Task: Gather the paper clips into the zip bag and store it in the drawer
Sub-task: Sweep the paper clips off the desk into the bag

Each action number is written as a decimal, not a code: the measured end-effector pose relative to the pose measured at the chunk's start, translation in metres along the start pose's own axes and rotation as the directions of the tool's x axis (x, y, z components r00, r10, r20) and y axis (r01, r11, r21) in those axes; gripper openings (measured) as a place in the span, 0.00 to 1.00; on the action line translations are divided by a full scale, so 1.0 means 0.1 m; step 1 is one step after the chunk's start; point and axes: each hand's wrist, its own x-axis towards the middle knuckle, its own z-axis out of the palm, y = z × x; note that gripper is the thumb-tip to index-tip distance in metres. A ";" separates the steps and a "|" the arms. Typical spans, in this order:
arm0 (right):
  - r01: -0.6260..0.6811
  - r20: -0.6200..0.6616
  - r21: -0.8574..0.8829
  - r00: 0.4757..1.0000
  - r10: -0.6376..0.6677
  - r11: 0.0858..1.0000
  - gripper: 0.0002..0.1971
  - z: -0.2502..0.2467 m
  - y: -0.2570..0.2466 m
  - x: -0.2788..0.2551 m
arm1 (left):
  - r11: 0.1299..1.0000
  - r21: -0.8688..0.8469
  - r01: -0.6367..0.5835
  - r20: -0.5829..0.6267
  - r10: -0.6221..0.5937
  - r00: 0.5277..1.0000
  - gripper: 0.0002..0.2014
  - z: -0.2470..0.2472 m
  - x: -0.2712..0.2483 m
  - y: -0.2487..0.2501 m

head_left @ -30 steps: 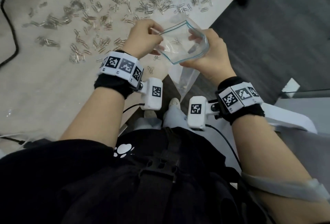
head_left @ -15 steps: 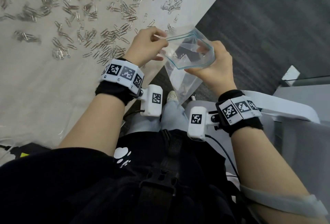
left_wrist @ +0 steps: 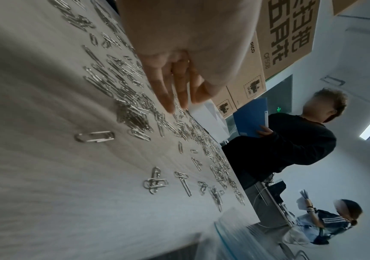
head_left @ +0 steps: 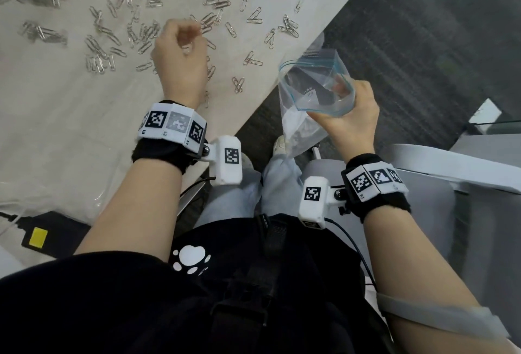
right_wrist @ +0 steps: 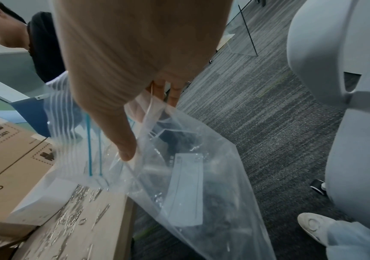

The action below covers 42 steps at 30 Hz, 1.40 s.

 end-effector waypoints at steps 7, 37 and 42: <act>0.018 -0.014 -0.040 1.000 -0.019 0.999 0.32 -0.01 0.22 -0.08 | 0.908 0.416 0.045 -0.143 0.016 0.990 0.22 -0.11 0.05 -0.30; 0.007 0.125 -0.053 0.992 0.000 0.999 0.28 0.47 0.34 0.22 | 0.919 0.389 -0.061 0.168 -0.005 0.986 0.30 0.17 0.10 -0.30; 0.001 0.135 -0.057 0.991 0.006 0.998 0.30 0.50 0.32 0.24 | 0.826 0.556 -0.094 0.258 -0.064 0.964 0.29 0.17 0.14 -0.27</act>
